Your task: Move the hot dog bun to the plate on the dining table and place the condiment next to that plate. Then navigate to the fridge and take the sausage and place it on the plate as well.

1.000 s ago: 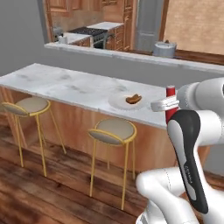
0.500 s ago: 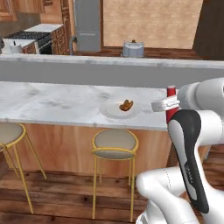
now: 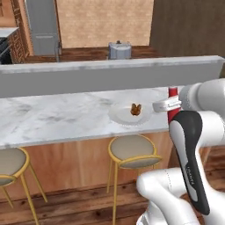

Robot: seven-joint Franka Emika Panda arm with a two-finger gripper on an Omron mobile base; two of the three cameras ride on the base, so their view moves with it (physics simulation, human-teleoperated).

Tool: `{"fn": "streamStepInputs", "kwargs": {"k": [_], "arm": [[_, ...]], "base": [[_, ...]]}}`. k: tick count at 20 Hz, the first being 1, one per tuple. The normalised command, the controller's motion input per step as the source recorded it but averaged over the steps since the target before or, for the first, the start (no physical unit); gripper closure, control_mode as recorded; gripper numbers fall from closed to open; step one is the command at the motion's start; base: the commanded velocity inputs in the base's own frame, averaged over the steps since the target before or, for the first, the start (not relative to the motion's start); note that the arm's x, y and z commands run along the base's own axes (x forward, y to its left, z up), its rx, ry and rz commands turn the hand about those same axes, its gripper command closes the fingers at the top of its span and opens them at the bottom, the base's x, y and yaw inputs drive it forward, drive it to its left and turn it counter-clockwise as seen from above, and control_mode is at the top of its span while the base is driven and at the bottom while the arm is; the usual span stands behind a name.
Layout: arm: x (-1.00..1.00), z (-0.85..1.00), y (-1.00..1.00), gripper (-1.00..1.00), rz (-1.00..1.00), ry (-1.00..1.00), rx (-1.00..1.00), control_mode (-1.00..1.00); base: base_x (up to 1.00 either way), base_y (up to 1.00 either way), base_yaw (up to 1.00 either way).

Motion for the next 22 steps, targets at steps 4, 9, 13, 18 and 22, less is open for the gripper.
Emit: {"fn": "streamStepInputs", "kwargs": {"k": [4, 9, 13, 18, 22], "arm": [[0.0, 0.0, 0.0, 1.0, 0.0, 0.0, 0.0, 1.0], [0.9, 0.0, 0.5, 1.0, -0.11, -0.01, -0.05, -1.0], [0.91, -0.17, 0.58, 1.0, -0.04, 0.0, -0.06, -1.0], [0.53, -0.72, 0.63, 1.0, -0.02, -0.05, -0.01, -1.0], [0.35, -1.0, 0.43, 1.0, 0.0, -0.13, 0.0, -1.0]], "base": [[0.92, 0.62, -0.29], [0.0, 0.0, 0.0], [0.0, 0.0, 0.0], [0.0, 0.0, 0.0], [0.0, 0.0, 0.0]]}}
